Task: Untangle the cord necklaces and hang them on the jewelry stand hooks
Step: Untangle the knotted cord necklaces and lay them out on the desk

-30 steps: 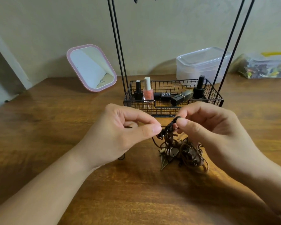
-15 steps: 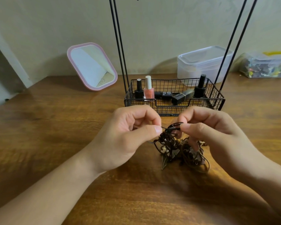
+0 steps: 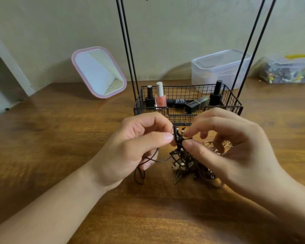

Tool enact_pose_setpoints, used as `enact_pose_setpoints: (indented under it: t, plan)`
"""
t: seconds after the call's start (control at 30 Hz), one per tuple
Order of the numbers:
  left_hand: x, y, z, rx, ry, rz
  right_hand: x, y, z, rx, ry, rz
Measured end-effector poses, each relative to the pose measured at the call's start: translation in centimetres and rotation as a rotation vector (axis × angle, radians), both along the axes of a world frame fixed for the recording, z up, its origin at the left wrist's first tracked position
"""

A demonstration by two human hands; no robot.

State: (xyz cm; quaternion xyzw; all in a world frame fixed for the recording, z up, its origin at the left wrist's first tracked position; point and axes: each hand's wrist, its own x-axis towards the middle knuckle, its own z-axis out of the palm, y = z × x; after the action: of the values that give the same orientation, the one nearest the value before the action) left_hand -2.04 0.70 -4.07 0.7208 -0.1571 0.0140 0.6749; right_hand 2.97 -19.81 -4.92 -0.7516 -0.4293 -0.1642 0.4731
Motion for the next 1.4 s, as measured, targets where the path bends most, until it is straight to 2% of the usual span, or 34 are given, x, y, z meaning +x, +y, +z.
enact_pose_setpoints:
  t: [0.27, 0.53, 0.77, 1.03, 1.13, 1.3, 1.4]
  plan:
    - [-0.1, 0.0, 0.0, -0.075, 0.041, -0.064, 0.0, 0.1, -0.1, -0.004, -0.011, 0.022]
    - [-0.2, -0.1, 0.1, -0.068, 0.075, -0.058, 0.1, 0.5, 0.0, 0.012, -0.124, 0.025]
    - [-0.2, -0.6, -0.1, -0.031, 0.097, -0.018, 0.2, 0.2, -0.1, -0.14, -0.069, 0.021]
    - [-0.1, -1.0, -0.1, 0.062, 0.097, 0.081, 0.7, -0.2, 0.5, -0.285, -0.187, -0.014]
    - [-0.2, -1.2, 0.1, 0.086, 0.103, 0.107, 0.9, -0.4, 0.5, -0.245, -0.135, -0.036]
    - [-0.1, -1.2, -0.1, 0.105, 0.149, 0.098, 0.8, -0.5, 0.5, -0.058, -0.044, -0.104]
    - [-0.1, -1.0, -0.4, 0.154, 0.146, 0.079, 0.9, -0.5, 0.6, 0.063, 0.049, -0.062]
